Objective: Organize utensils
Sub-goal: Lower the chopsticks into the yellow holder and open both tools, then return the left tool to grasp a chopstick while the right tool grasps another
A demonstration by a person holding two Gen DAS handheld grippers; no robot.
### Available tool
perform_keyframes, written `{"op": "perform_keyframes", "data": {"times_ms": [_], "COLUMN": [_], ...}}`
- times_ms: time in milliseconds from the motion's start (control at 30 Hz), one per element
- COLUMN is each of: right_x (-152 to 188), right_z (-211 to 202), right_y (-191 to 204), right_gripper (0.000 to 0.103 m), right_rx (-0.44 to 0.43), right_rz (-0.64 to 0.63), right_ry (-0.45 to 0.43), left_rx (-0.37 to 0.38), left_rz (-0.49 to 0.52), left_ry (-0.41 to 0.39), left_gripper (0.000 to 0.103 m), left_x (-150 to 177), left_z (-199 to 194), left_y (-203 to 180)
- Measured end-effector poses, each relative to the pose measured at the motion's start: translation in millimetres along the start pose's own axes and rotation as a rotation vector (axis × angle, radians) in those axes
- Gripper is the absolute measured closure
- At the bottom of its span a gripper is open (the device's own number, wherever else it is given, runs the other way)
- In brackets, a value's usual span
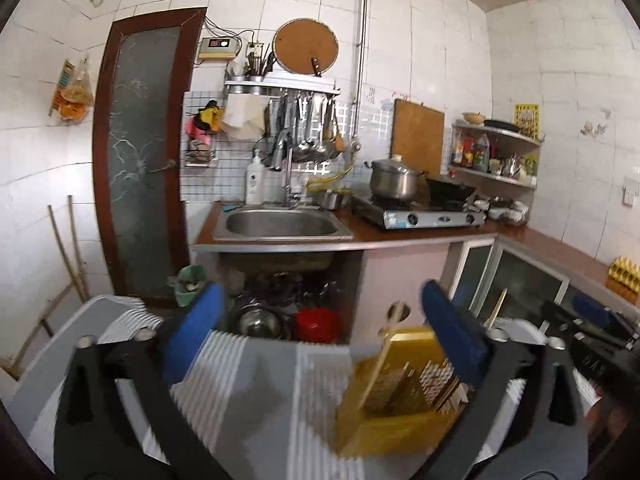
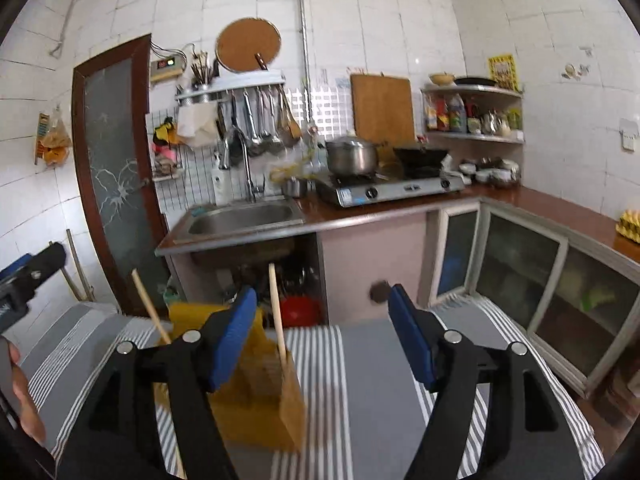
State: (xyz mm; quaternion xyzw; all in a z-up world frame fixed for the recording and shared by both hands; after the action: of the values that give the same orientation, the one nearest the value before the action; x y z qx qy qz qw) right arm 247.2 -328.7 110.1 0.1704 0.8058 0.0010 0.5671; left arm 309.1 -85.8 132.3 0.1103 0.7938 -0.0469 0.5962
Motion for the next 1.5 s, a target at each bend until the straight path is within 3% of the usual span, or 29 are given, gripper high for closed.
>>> {"op": "perform_keyframes", "data": {"times_ms": [133, 300, 467, 567, 800, 1200, 1500], "right_x": [29, 83, 136, 165, 199, 212, 217], "right_z": [-27, -42, -38, -32, -19, -7, -13], "right_y": [-15, -26, -42, -50, -54, -35, -18], "right_gripper": [0.032, 0.032, 0.032, 0.032, 0.032, 0.033, 0.06], "right_rx": [0.021, 0.045, 0.079, 0.099, 0.111, 0.171, 0.187], "right_rz": [-0.012, -0.026, 0.02, 0.05, 0.106, 0.054, 0.048], "right_ry": [0.058, 0.154, 0.271, 0.341, 0.432, 0.473, 0.502], "left_rx": [-0.024, -0.008, -0.01, 0.041, 0.074, 0.119, 0.146], "left_rz": [0.015, 0.001, 0.062, 0.069, 0.122, 0.123, 0.131], "left_ry": [0.055, 0.178, 0.283, 0.384, 0.496, 0.576, 0.617], "left_gripper": [0.005, 0.005, 0.005, 0.005, 0.005, 0.006, 0.012], "left_x": [22, 68, 122, 157, 213, 227, 235], "left_z": [-24, -33, -29, -20, -5, 13, 21], "left_y": [15, 26, 21, 14, -6, -31, -37]}}
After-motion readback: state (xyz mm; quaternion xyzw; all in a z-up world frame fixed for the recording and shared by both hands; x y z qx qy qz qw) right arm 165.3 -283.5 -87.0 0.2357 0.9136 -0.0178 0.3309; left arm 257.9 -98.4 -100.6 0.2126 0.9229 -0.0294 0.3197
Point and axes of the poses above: each gripper's, at about its wrist camera, not at the fingertips, and z roughly the way its jaws point, y to its left, x to its underside, the point moved 4 cm from there along z, roughly the way its jaws point, and after that the axes turned 8 degrees about z, right-handed, at the moved point
